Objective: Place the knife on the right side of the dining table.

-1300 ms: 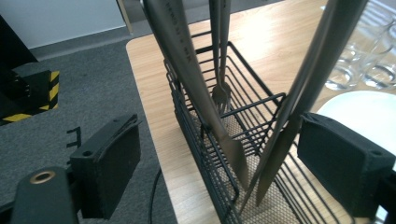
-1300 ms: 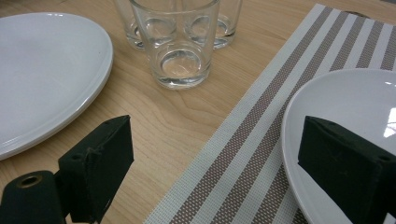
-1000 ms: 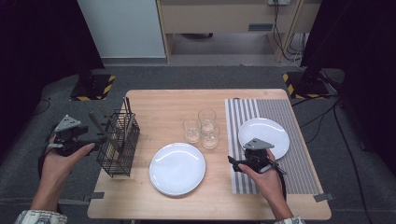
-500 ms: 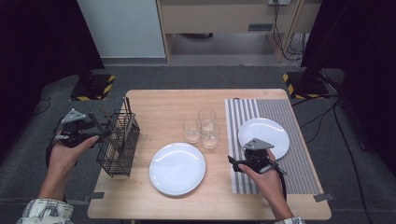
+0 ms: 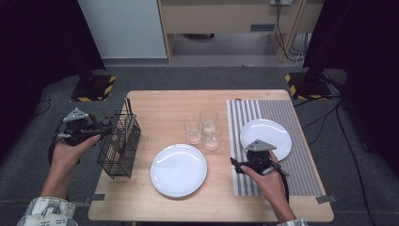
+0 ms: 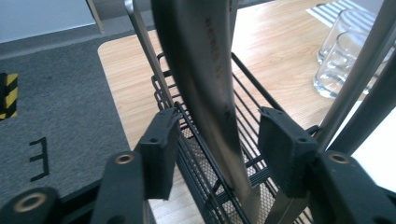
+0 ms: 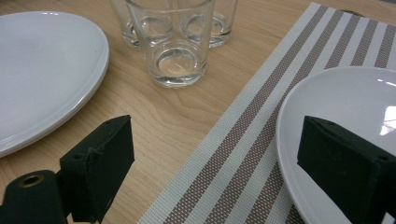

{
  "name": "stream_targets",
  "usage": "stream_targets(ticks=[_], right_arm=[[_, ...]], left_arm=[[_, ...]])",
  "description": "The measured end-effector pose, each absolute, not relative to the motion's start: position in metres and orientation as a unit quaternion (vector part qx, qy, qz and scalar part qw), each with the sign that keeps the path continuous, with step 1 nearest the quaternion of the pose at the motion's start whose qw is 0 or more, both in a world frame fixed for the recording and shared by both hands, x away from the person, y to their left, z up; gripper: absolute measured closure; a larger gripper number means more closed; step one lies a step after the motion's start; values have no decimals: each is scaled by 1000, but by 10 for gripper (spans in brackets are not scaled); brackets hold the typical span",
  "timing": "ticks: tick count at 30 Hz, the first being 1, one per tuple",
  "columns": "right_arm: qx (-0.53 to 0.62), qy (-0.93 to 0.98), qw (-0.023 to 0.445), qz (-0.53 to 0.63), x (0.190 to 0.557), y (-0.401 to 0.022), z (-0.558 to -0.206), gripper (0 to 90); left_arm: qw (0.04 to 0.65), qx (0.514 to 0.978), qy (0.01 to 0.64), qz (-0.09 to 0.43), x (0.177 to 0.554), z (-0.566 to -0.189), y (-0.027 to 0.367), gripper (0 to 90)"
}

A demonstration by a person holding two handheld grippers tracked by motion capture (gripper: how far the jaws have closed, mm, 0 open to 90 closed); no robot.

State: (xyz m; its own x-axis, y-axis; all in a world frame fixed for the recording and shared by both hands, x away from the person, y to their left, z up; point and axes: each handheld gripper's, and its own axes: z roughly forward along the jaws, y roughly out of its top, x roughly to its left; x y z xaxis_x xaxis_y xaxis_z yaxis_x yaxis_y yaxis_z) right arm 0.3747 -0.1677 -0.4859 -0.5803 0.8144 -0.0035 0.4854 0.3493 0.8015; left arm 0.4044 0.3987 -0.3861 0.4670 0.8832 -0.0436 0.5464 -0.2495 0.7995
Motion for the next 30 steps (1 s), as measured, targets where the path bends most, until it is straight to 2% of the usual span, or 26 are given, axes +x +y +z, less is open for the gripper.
stream_targets(ticks=[15,30], right_arm=[[411,793,205,401,375,-170,-484,115],[418,788,201,405,376,-175,-483,118]], left_arm=[[405,762,457,217,402,-382,397,728],[392,783,426,228,386,-374,386,769]])
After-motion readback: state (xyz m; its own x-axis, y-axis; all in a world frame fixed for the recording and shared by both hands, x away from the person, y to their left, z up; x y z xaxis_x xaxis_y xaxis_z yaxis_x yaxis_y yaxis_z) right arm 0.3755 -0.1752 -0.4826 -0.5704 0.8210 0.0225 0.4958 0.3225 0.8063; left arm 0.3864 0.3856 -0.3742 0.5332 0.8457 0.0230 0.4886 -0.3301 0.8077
